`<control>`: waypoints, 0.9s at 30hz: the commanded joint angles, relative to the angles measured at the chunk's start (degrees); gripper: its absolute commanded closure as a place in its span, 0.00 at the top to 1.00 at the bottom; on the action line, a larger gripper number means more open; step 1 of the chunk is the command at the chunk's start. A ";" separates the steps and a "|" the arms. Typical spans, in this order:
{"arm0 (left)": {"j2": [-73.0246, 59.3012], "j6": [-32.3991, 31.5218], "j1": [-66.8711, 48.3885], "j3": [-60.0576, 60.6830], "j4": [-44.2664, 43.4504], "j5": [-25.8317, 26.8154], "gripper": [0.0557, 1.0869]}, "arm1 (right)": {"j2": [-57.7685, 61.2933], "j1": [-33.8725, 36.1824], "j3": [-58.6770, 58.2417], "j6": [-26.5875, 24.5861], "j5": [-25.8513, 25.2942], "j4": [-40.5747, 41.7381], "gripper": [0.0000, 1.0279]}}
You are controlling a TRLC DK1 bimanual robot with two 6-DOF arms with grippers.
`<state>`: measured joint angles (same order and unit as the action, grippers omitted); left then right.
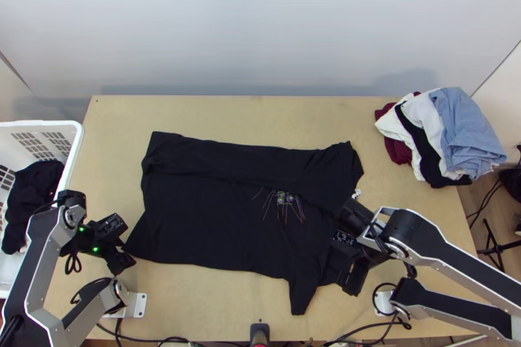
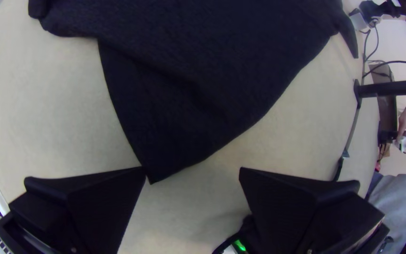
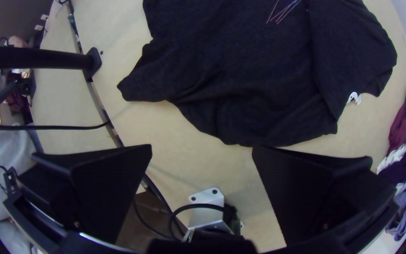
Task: Fold the t-shirt
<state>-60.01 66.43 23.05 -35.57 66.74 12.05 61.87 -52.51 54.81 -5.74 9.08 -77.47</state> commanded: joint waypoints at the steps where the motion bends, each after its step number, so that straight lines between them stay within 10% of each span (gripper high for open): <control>1: 0.59 -2.63 -0.28 1.29 -3.72 0.34 0.93 | -0.25 -1.72 0.48 0.46 0.32 -1.54 0.96; 4: 1.82 -3.07 -0.20 2.17 -4.25 1.39 0.76 | 0.01 -3.48 -0.67 0.46 1.38 -1.10 0.96; 9: 3.06 -5.35 -2.04 2.70 -4.78 5.44 0.03 | 1.85 -6.55 -2.69 0.90 1.38 1.53 0.96; 27: 1.30 -15.46 -1.69 -0.55 -5.04 9.92 0.04 | 3.44 -9.54 -6.82 3.36 2.78 6.72 0.96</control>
<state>-58.65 52.71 21.50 -35.29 61.12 21.63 65.06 -61.60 48.84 -2.79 11.66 -71.44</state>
